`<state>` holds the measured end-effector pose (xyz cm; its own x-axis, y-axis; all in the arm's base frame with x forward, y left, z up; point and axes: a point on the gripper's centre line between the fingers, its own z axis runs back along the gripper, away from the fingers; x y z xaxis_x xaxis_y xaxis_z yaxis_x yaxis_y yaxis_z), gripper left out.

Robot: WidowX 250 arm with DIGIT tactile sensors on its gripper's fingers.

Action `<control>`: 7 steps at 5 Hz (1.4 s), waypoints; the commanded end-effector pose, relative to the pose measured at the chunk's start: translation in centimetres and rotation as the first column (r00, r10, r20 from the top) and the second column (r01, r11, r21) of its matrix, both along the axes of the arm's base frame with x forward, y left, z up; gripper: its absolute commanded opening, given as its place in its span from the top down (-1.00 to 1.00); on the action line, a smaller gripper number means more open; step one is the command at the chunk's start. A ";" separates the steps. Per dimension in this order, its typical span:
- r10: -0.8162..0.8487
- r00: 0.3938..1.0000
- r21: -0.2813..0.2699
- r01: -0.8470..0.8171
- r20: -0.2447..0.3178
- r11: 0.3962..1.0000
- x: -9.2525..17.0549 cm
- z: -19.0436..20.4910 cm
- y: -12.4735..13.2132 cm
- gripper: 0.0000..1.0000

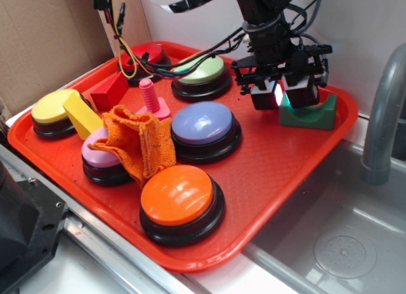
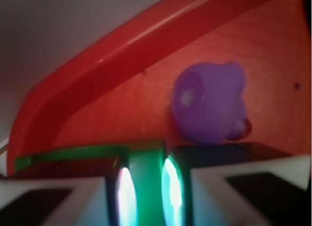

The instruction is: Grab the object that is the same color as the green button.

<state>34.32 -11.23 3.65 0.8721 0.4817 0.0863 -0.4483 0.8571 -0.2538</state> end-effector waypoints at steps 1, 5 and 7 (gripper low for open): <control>-0.071 0.997 -0.032 0.072 0.033 0.997 0.8 3.5 1.4 1.00; -0.322 0.946 0.271 0.301 0.038 0.914 -3.6 14.7 5.1 1.00; -0.312 0.947 0.256 0.285 0.070 0.924 -7.8 17.2 7.5 1.00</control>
<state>26.22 -4.02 19.15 0.9627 0.1561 0.2208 -0.1498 0.9877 -0.0449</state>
